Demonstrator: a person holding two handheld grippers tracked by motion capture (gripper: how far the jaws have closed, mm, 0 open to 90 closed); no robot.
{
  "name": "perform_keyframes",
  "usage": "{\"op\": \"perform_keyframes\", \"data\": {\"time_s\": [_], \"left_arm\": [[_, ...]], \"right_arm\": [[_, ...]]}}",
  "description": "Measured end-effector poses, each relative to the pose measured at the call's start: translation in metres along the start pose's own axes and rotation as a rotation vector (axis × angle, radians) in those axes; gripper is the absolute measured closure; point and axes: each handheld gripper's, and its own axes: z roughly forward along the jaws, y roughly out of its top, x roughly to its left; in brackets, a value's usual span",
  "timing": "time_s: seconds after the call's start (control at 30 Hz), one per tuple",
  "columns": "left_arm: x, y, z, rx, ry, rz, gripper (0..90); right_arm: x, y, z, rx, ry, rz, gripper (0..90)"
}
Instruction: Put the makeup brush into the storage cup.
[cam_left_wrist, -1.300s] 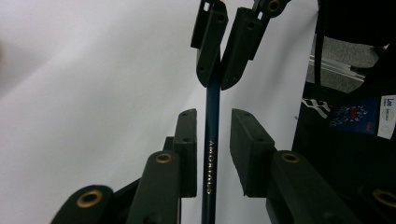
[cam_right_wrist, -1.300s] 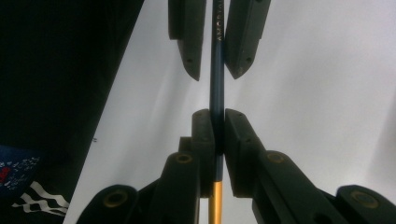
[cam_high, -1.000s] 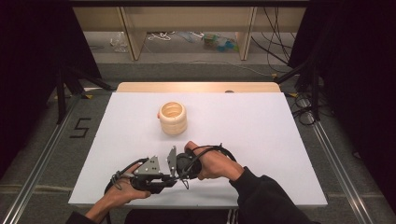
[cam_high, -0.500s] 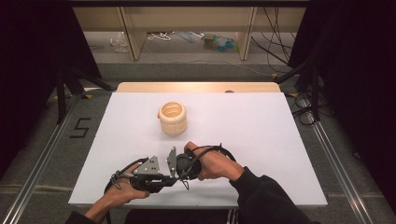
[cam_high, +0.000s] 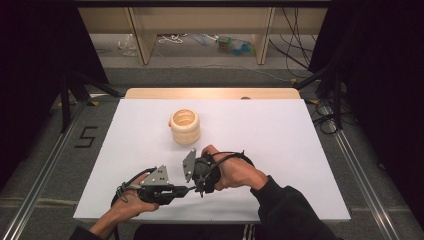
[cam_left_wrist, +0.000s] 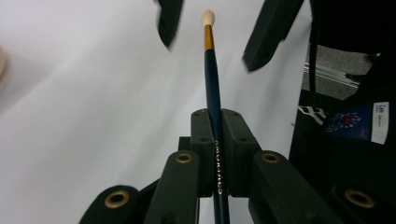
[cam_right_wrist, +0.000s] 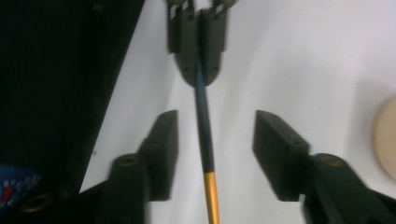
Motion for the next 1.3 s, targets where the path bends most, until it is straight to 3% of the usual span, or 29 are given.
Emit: {"op": "perform_keyframes", "data": {"time_s": [0.03,0.07,0.2,0.27,0.3,0.33,0.37,0.4,0.43,0.47,0.5,0.53,0.6,0.63,0.67,0.73,0.77,0.8,0.9,1.03,1.17,1.2,1.3], "left_arm": [[0.000,0.000,0.000,0.000,0.000,0.000,83.9],[0.002,0.000,-0.001,-0.002,0.014,-0.008,83.9],[0.003,0.000,-0.003,-0.031,0.037,-0.044,83.8],[0.007,0.000,-0.007,-0.051,0.066,-0.075,83.8],[0.007,0.000,-0.007,-0.051,0.066,-0.075,83.8],[0.009,0.000,-0.008,-0.067,0.082,-0.090,83.8],[0.009,0.000,-0.008,-0.067,0.082,-0.090,83.8],[0.010,0.000,-0.010,-0.089,0.099,-0.099,83.8],[0.010,0.000,-0.010,-0.089,0.099,-0.099,83.8],[0.012,0.001,-0.013,-0.102,0.116,-0.119,83.8],[0.012,0.001,-0.013,-0.102,0.116,-0.119,83.8],[0.012,0.001,-0.014,-0.114,0.132,-0.132,83.8],[0.013,0.002,-0.017,-0.135,0.154,-0.142,83.8],[0.014,0.002,-0.018,-0.147,0.159,-0.149,83.8],[0.015,0.002,-0.020,-0.173,0.172,-0.165,83.8],[0.015,0.003,-0.021,-0.185,0.183,-0.171,83.8],[0.015,0.003,-0.021,-0.185,0.183,-0.171,83.8],[0.015,0.003,-0.022,-0.190,0.192,-0.173,83.8],[0.015,0.003,-0.023,-0.207,0.197,-0.182,83.8],[0.015,0.004,-0.026,-0.243,0.227,-0.187,83.9],[0.014,0.005,-0.028,-0.273,0.244,-0.193,83.8],[0.014,0.005,-0.029,-0.294,0.248,-0.194,83.8],[0.013,0.006,-0.029,-0.305,0.260,-0.201,83.8]], "right_arm": [[0.000,0.000,0.000,0.000,0.000,0.000,48.1],[-0.003,-0.003,-0.008,-0.037,-0.027,0.056,41.1],[-0.008,-0.013,-0.023,-0.151,-0.114,0.199,29.5],[-0.009,-0.018,-0.030,-0.239,-0.185,0.302,25.9],[-0.009,-0.018,-0.030,-0.239,-0.185,0.302,25.9],[-0.010,-0.023,-0.037,-0.322,-0.238,0.384,22.8],[-0.010,-0.023,-0.037,-0.322,-0.238,0.384,22.8],[-0.010,-0.029,-0.044,-0.387,-0.270,0.468,21.9],[-0.010,-0.029,-0.044,-0.387,-0.270,0.468,21.9],[-0.009,-0.034,-0.048,-0.442,-0.295,0.545,20.6],[-0.009,-0.034,-0.048,-0.442,-0.295,0.545,20.6],[-0.006,-0.040,-0.052,-0.492,-0.293,0.613,21.7],[-0.005,-0.043,-0.053,-0.501,-0.303,0.639,20.7],[-0.004,-0.046,-0.053,-0.513,-0.318,0.670,19.7],[-0.001,-0.053,-0.052,-0.560,-0.318,0.741,20.9],[0.001,-0.058,-0.048,-0.582,-0.369,0.771,19.3],[0.001,-0.058,-0.048,-0.582,-0.369,0.771,19.3],[0.002,-0.063,-0.045,-0.591,-0.354,0.814,19.0],[0.004,-0.069,-0.040,-0.612,-0.354,0.858,17.4],[0.004,-0.076,-0.032,-0.662,-0.275,0.898,16.0],[0.005,-0.078,-0.028,-0.685,-0.250,0.913,15.8],[0.005,-0.079,-0.025,-0.708,-0.219,0.938,15.8],[0.005,-0.079,-0.022,-0.738,-0.193,0.953,15.8]]}}
